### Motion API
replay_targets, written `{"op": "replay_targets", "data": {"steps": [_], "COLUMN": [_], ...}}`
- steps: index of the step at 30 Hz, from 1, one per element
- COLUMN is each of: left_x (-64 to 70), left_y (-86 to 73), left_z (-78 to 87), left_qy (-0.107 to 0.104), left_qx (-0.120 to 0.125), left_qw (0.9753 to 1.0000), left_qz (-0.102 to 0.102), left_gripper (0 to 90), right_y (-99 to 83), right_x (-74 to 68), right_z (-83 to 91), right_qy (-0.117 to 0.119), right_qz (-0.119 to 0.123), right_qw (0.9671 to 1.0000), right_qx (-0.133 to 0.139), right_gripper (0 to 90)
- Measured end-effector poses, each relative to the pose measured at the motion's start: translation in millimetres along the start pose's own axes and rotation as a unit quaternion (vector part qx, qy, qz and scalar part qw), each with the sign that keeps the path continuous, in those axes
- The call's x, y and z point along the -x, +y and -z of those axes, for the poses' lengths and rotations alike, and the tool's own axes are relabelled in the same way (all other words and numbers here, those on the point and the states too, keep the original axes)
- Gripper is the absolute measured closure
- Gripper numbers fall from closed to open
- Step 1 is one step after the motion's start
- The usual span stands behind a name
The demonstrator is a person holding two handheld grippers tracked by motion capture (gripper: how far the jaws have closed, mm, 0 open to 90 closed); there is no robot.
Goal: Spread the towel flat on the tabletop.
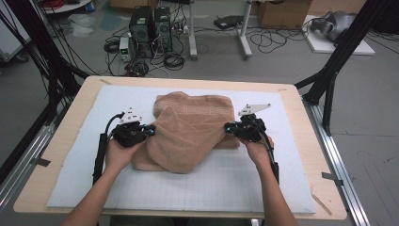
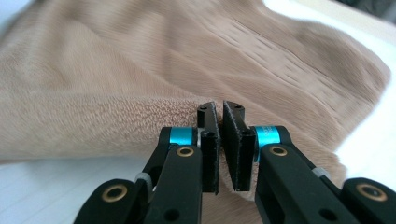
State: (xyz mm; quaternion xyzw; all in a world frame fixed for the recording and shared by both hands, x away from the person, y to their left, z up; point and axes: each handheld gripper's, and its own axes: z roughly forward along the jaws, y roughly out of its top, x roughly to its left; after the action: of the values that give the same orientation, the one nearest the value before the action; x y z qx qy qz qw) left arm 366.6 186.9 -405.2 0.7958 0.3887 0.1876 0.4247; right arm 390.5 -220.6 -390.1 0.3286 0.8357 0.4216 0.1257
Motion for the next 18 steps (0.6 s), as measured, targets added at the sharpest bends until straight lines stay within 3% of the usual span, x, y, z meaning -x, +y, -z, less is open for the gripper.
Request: {"op": "replay_targets", "data": {"steps": [2, 4, 8, 12, 15, 18], "left_x": [-5.7, -6.1, 2.4, 12.1, 16.0, 16.2], "left_y": [-3.1, -3.5, -0.8, -0.7, -7.6, -16.3], "left_z": [-7.6, -7.8, 6.1, 24.8, 35.6, 40.7], "left_qy": [0.001, -0.001, -0.006, -0.008, -0.009, -0.003], "left_qx": [-0.01, -0.015, -0.009, 0.004, 0.007, -0.001], "left_qw": [0.9998, 0.9998, 0.9998, 0.9989, 0.9978, 0.9972], "left_qz": [0.015, 0.012, -0.015, -0.045, -0.065, -0.075], "left_gripper": [84.9, 82.7, 71.2, 65.1, 62.1, 56.9], "right_y": [-0.8, -1.6, -1.7, -8.3, -16.4, -26.6], "right_x": [5.6, 6.6, 0.5, -17.8, -32.4, -43.2], "right_z": [-10.0, -14.1, -4.0, 18.3, 25.7, 25.5], "right_qy": [-0.011, -0.012, -0.009, 0.014, 0.021, 0.041], "right_qz": [-0.017, -0.02, -0.012, 0.013, 0.038, 0.047], "right_qw": [0.9998, 0.9997, 0.9999, 0.9993, 0.9984, 0.9971], "right_qx": [-0.009, -0.009, 0.001, 0.033, 0.036, 0.043], "right_gripper": [83.2, 76.2, 68.0, 63.1, 57.9, 50.6]}}
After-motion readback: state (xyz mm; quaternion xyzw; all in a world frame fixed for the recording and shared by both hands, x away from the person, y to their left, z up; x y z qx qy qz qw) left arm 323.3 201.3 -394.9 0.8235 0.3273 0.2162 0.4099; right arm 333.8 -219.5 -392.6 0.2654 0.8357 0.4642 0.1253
